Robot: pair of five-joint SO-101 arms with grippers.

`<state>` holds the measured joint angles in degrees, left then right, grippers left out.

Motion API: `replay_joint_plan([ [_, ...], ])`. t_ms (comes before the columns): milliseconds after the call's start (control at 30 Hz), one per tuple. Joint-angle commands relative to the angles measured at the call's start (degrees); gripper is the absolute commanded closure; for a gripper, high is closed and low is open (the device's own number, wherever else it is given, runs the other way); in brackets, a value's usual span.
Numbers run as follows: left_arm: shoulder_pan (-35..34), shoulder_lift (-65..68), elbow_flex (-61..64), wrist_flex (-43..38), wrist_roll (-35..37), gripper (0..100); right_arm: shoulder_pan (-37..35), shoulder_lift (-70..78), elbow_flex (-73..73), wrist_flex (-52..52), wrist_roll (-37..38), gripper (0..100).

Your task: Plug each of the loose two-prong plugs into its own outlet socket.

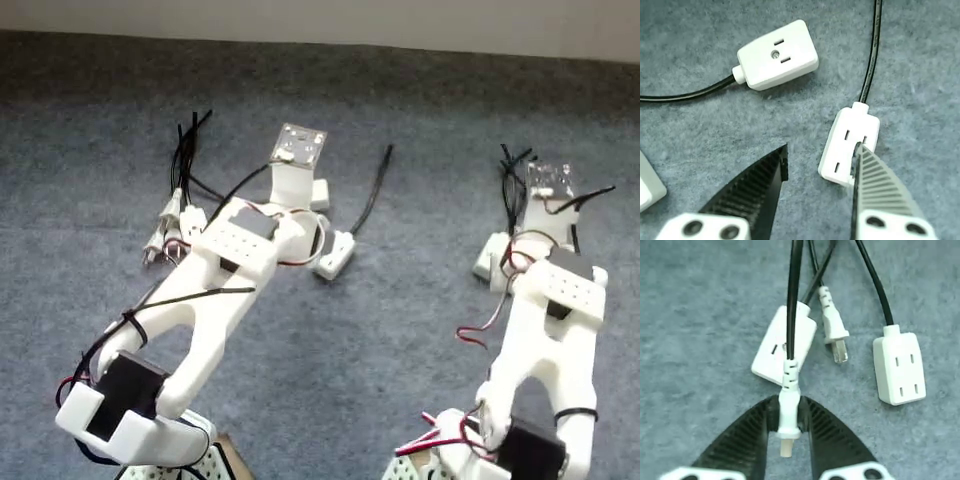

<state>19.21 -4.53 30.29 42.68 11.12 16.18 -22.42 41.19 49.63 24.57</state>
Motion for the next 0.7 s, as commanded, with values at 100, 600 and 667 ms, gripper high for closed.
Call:
replay_joint_plan([
  [100, 0.4, -12.1, -4.2, 8.3, -0.3, 79, -10.7, -12.6, -1.5, 8.4, -2.8, 99.1],
  [600, -6.2, -59.1, 31.9, -8.1, 14.6, 79, -22.9, -27.6, -1.5, 21.4, -4.2, 99.1],
  [667, -4.9, -62.7, 35.3, -11.2, 15.5, 79, -26.1, -31.6, -1.5, 24.1, -6.4, 99.1],
])
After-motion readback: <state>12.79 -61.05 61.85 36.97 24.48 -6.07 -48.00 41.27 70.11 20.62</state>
